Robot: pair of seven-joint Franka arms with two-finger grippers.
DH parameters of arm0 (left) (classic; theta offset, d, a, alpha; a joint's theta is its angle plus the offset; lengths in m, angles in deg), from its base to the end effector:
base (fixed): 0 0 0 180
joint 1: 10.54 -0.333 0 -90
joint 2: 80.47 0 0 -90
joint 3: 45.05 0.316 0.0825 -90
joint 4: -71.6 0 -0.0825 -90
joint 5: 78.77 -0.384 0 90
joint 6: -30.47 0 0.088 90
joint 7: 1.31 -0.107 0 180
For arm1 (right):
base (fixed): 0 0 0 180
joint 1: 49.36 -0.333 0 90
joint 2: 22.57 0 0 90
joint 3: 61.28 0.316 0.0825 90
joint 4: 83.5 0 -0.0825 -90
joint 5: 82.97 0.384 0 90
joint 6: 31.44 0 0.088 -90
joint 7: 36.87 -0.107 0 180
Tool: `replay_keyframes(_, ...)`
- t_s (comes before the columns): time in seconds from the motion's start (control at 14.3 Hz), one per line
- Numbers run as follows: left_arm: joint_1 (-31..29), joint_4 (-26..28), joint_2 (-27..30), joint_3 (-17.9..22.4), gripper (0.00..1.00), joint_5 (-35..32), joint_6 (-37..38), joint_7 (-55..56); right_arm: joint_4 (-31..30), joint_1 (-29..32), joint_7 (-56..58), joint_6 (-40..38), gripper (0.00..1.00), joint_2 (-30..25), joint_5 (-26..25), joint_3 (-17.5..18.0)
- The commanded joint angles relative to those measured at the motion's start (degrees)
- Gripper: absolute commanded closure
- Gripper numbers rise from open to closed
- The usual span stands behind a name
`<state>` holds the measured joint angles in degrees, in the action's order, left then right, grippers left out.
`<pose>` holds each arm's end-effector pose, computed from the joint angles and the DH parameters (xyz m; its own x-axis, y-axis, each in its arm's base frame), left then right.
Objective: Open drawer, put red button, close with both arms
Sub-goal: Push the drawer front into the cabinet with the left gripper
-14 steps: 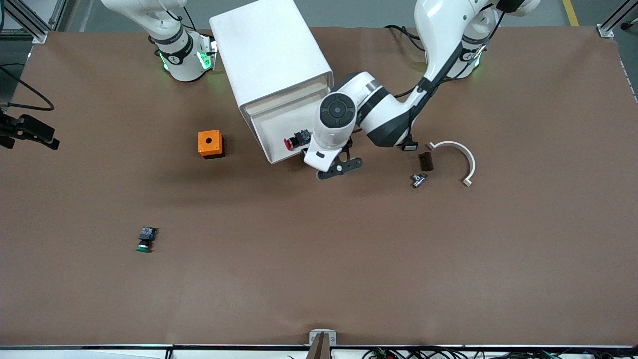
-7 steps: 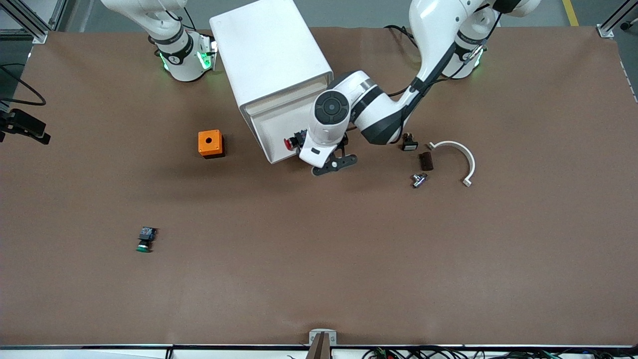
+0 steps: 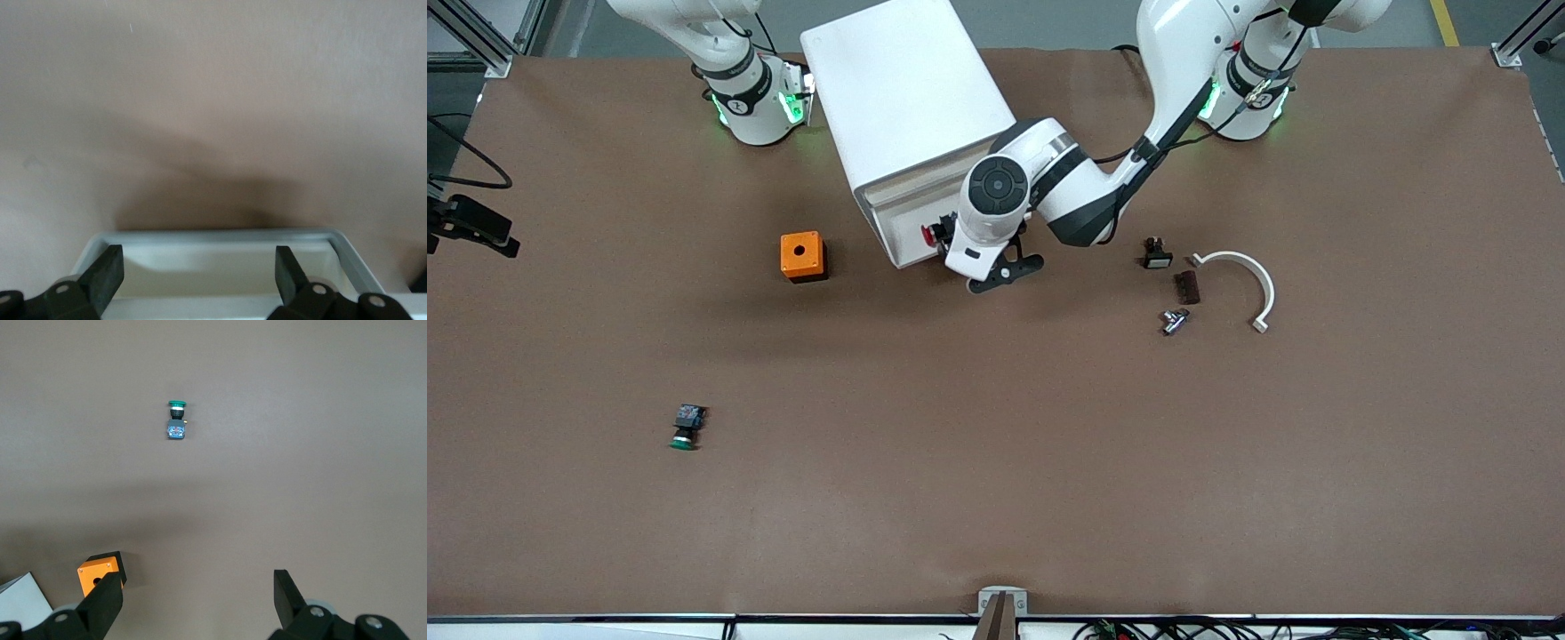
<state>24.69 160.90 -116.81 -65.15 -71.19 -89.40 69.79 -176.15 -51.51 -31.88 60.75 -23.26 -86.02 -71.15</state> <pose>0.4174 -0.5528 0.2898 0.8728 0.3683 -0.3203 0.3944 -0.9187 0.0184 0.5479 -0.0804 0.6127 0.9990 -0.0457 -0.0007 -0.0456 -0.9976 0.0513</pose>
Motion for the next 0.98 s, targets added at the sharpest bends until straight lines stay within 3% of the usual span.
replay_keyframes(0.0,0.18,0.96,0.48,-0.99,0.00,3.14,-0.63,2.10,-1.04,1.10,0.46,0.00,0.00,-1.25,-1.07,1.08)
replay_keyframes(0.63,2.82,2.01,-0.84,-1.25,0.00,13.16,-0.71,3.96,-1.13,1.10,0.46,0.00,0.00,-1.25,-0.98,1.08)
replay_keyframes(0.91,2.82,2.01,-0.75,-1.25,0.00,13.43,-0.71,3.87,-1.13,1.10,0.46,-0.09,0.00,-1.25,-0.98,1.08)
